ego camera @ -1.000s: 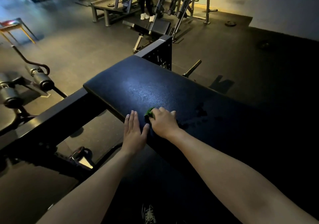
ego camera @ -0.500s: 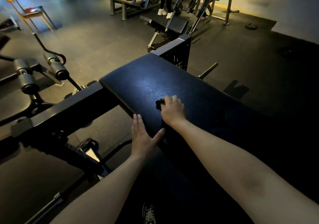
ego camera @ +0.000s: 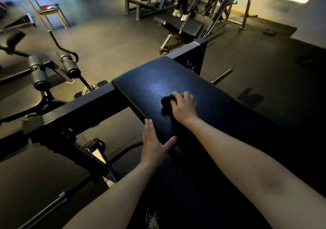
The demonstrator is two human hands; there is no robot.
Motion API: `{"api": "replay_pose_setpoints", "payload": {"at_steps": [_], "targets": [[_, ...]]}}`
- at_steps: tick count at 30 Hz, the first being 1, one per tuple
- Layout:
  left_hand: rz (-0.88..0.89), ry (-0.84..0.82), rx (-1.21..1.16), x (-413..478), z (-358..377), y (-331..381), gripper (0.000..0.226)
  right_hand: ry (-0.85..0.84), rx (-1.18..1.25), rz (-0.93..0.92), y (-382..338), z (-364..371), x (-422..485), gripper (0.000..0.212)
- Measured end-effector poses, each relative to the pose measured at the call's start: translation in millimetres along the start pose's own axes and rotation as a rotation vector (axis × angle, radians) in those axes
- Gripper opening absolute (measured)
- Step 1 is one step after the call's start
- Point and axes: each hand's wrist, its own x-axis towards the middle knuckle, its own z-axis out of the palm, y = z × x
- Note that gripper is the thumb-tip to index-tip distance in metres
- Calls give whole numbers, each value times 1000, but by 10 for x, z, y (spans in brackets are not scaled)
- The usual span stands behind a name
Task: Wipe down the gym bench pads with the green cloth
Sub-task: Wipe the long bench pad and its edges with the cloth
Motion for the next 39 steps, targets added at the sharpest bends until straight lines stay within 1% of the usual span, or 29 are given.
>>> {"api": "replay_pose_setpoints", "payload": {"at_steps": [1,2,4,7,10,12,14,15,16,18,19,21,22,24,26,27,28,29,30,31,32,33,35,36,38,39], "targets": [[-10,-9,-6,-2,-5,-4,116,-32,-29,44,-37,39,80,34],[-16,-18,-7,3,-9,-19,116,-72,-67,43,-83,98,107,34],[-19,-20,-18,21,-8,-30,117,-126,-131,-40,-175,206,37,32],[-2,-16,-12,39,7,-38,118,-178,-130,-218,-270,267,-194,30],[12,-20,-36,52,-24,-48,120,-241,-128,-293,-274,194,-369,30],[-18,-37,-110,74,-53,-41,129,-298,-128,-310,-261,129,-456,31],[-84,-59,-252,50,-70,-34,147,-336,-106,-320,-224,78,-571,32],[-117,-84,-322,5,-104,9,151,-343,-97,-325,-212,53,-639,32],[-127,-103,-359,-21,-117,16,150,-350,-92,-328,-198,32,-705,31],[-114,-127,-327,-122,-149,31,140,-362,-100,-343,-186,-31,-843,30],[-96,-113,-292,-192,-163,23,138,-369,-113,-361,-179,-67,-924,29],[-79,-92,-294,-300,-115,-22,131,-370,-138,-400,-145,-118,-1045,31],[-83,-73,-317,-368,-50,-51,127,-364,-136,-406,-126,-132,-1099,34],[-18,7,-324,-503,27,-48,116,-346,-92,-380,-115,-110,-1107,38],[30,44,-321,-596,34,97,97,-341,-29,-338,-171,-70,-1083,41],[20,52,-329,-600,15,177,89,-363,25,-305,-217,-56,-1067,44],[37,128,-318,-575,-3,242,80,-401,104,-260,-259,-51,-1048,47],[-30,182,-343,-517,-19,262,63,-445,195,-222,-301,-40,-1036,50],[-82,232,-314,-443,-44,248,45,-483,263,-195,-332,-42,-1014,50],[-96,229,-331,-353,-68,209,46,-503,291,-183,-352,-31,-987,49],[-108,208,-343,-290,-147,240,52,-482,286,-188,-352,-21,-953,46],[-132,186,-364,-212,-206,215,55,-406,258,-200,-342,2,-908,44],[-169,203,-344,15,-322,193,52,-208,167,-193,-290,78,-816,46],[-177,249,-325,118,-391,202,50,-135,113,-182,-253,126,-788,47],[-187,316,-265,378,-531,167,47,-74,12,-176,-230,240,-797,42],[-196,310,-236,508,-597,160,46,-52,-51,-204,-227,289,-812,37]]}}
